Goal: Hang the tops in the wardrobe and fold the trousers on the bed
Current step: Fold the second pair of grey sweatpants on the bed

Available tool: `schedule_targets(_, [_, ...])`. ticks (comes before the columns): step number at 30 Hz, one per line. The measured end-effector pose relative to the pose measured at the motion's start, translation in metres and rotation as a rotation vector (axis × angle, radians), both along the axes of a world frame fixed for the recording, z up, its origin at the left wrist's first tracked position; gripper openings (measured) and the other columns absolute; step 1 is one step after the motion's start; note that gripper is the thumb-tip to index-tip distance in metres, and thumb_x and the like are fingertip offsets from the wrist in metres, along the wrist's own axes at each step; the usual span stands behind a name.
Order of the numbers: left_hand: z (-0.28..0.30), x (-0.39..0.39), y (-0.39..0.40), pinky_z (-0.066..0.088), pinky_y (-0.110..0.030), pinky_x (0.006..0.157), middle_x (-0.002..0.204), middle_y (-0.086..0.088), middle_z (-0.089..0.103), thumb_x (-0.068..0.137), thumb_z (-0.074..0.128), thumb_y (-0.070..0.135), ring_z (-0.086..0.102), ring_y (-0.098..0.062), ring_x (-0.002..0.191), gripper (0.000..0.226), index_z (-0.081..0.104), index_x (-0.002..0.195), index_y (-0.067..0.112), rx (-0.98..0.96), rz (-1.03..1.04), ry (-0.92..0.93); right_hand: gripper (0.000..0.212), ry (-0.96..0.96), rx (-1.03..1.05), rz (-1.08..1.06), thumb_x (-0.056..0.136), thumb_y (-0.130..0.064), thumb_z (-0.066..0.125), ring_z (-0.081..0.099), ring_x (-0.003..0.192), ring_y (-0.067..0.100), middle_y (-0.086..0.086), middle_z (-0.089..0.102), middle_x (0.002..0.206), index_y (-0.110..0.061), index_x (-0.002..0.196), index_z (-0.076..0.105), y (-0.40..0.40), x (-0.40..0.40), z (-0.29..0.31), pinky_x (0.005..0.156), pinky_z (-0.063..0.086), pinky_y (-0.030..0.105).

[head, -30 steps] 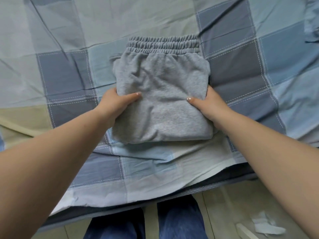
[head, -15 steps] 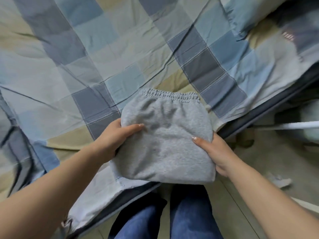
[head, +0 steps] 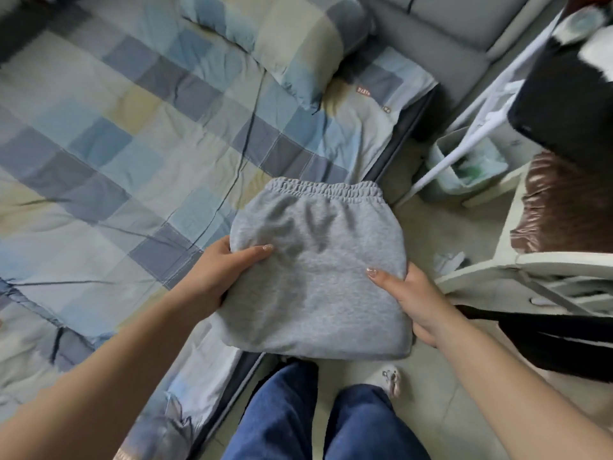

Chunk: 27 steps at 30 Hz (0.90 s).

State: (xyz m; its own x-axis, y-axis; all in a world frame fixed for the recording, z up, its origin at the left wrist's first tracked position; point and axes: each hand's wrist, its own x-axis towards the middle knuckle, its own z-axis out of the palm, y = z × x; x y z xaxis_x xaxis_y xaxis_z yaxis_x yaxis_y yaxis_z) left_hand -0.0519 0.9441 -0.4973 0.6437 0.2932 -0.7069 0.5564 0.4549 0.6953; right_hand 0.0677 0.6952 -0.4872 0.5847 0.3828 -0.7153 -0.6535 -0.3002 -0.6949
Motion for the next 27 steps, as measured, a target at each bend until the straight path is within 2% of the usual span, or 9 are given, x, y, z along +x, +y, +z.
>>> schedule_targets(3, [0.048, 0.017, -0.024, 0.057, -0.031, 0.062, 0.094, -0.011, 0.075, 0.060, 0.086, 0.024, 0.073, -0.026, 0.084, 0.051, 0.068, 0.105, 0.010, 0.041, -0.101, -0.060, 0.042, -0.031, 0.039, -0.100, 0.075, -0.024, 0.071, 0.070, 0.095, 0.018, 0.001, 0.073, 0.104, -0.018, 0.115, 0.060, -0.038, -0.010, 0.049, 0.078, 0.055, 0.034])
schedule_targets(5, [0.075, 0.028, -0.045, 0.057, -0.030, 0.061, 0.093, -0.010, 0.075, 0.061, 0.082, 0.029, 0.073, -0.026, 0.083, 0.049, 0.068, 0.104, 0.011, 0.042, -0.166, -0.120, 0.050, -0.057, 0.062, -0.147, 0.065, -0.031, 0.074, 0.070, 0.094, 0.017, -0.001, 0.074, 0.102, -0.021, 0.113, 0.060, -0.067, -0.016, 0.075, 0.074, 0.055, 0.032])
schedule_targets(10, [0.119, 0.049, -0.120, 0.059, -0.033, 0.068, 0.099, -0.012, 0.074, 0.065, 0.077, 0.030, 0.072, -0.029, 0.090, 0.047, 0.069, 0.106, 0.009, 0.035, -0.365, -0.204, 0.045, -0.140, 0.114, -0.348, 0.065, -0.028, 0.073, 0.071, 0.089, 0.017, 0.001, 0.074, 0.098, -0.019, 0.108, 0.062, -0.157, -0.046, 0.121, 0.062, 0.056, 0.024])
schedule_targets(12, [0.134, 0.059, -0.159, 0.059, -0.032, 0.066, 0.098, -0.012, 0.074, 0.063, 0.079, 0.030, 0.072, -0.029, 0.089, 0.050, 0.068, 0.106, 0.009, 0.033, -0.450, -0.221, 0.045, -0.183, 0.113, -0.420, 0.065, -0.028, 0.073, 0.071, 0.090, 0.018, 0.002, 0.074, 0.099, -0.018, 0.108, 0.063, -0.198, -0.060, 0.138, 0.064, 0.057, 0.025])
schedule_targets(16, [0.160, 0.068, -0.244, 0.059, -0.033, 0.068, 0.100, -0.012, 0.074, 0.064, 0.084, 0.031, 0.071, -0.030, 0.092, 0.033, 0.075, 0.092, 0.017, -0.021, -0.637, -0.303, 0.056, -0.251, 0.073, -0.553, 0.061, -0.035, 0.077, 0.070, 0.095, 0.022, 0.004, 0.073, 0.104, -0.020, 0.113, 0.061, -0.285, -0.097, 0.164, 0.069, 0.058, 0.031])
schedule_targets(20, [0.187, 0.069, -0.341, 0.058, -0.033, 0.072, 0.106, -0.013, 0.072, 0.065, 0.082, 0.038, 0.070, -0.030, 0.097, 0.041, 0.075, 0.098, 0.016, -0.095, -0.799, -0.353, 0.064, -0.332, 0.006, -0.693, 0.058, -0.041, 0.086, 0.071, 0.094, 0.023, 0.002, 0.073, 0.104, -0.024, 0.114, 0.061, -0.373, -0.135, 0.192, 0.074, 0.056, 0.040])
schedule_targets(24, [0.203, 0.067, -0.430, 0.059, -0.037, 0.078, 0.110, -0.014, 0.071, 0.074, 0.078, 0.035, 0.069, -0.032, 0.101, 0.035, 0.073, 0.102, 0.014, -0.134, -0.910, -0.378, 0.061, -0.417, -0.038, -0.829, 0.053, -0.042, 0.083, 0.072, 0.089, 0.022, 0.001, 0.074, 0.099, -0.026, 0.108, 0.064, -0.444, -0.166, 0.211, 0.071, 0.055, 0.037])
schedule_targets(27, [0.216, 0.067, -0.499, 0.058, -0.040, 0.080, 0.108, -0.016, 0.071, 0.072, 0.078, 0.033, 0.069, -0.033, 0.099, 0.034, 0.074, 0.099, 0.011, -0.142, -1.016, -0.378, 0.051, -0.480, -0.017, -0.953, 0.058, -0.036, 0.077, 0.072, 0.089, 0.022, 0.001, 0.074, 0.099, -0.028, 0.107, 0.065, -0.494, -0.195, 0.222, 0.067, 0.058, 0.035])
